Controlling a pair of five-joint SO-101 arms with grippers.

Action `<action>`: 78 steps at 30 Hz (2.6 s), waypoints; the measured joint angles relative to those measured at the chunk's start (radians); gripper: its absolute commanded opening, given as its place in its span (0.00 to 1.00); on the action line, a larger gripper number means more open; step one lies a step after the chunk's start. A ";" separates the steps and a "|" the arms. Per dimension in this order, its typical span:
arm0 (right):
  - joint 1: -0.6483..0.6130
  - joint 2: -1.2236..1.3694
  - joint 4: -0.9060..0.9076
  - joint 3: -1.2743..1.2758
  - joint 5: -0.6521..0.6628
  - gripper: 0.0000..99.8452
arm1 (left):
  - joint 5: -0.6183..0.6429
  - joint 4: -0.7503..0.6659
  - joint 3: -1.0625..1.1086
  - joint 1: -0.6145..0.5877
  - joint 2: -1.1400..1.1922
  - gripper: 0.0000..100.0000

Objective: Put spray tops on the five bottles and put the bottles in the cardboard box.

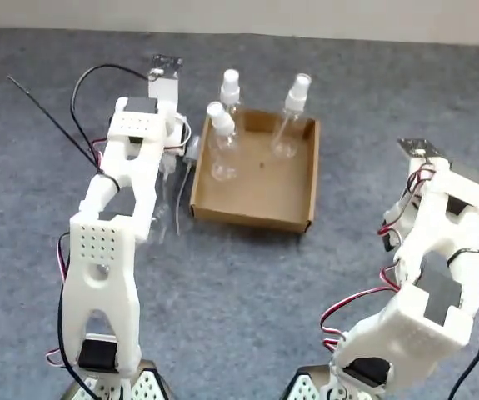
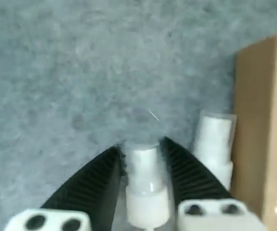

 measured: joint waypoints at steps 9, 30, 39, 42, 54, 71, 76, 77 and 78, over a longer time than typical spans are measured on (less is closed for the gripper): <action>0.000 0.000 0.000 0.000 0.000 0.34 | -0.006 0.144 -0.089 -0.002 0.003 0.00; 0.000 0.000 0.000 0.000 0.000 0.34 | 0.012 0.568 -0.216 -0.078 -0.614 0.00; 0.000 0.000 0.000 0.000 0.074 0.34 | -0.072 0.371 0.620 0.074 -1.339 0.00; 0.000 0.000 0.000 0.000 0.081 0.34 | -0.072 0.229 0.902 0.072 -1.510 0.00; -0.026 0.006 -0.005 -0.003 0.029 0.32 | -0.072 -0.046 1.379 0.074 -1.636 0.00; -0.026 0.006 -0.072 -0.003 -0.012 0.16 | -0.072 -0.051 1.404 0.074 -1.642 0.00; -0.023 0.006 -0.072 -0.003 0.006 0.27 | -0.072 -0.051 1.404 0.074 -1.642 0.00; -0.018 0.006 -0.071 -0.003 0.028 0.28 | -0.072 -0.051 1.404 0.074 -1.642 0.00; -0.014 0.006 -0.048 -0.003 0.051 0.29 | -0.072 -0.051 1.404 0.074 -1.642 0.00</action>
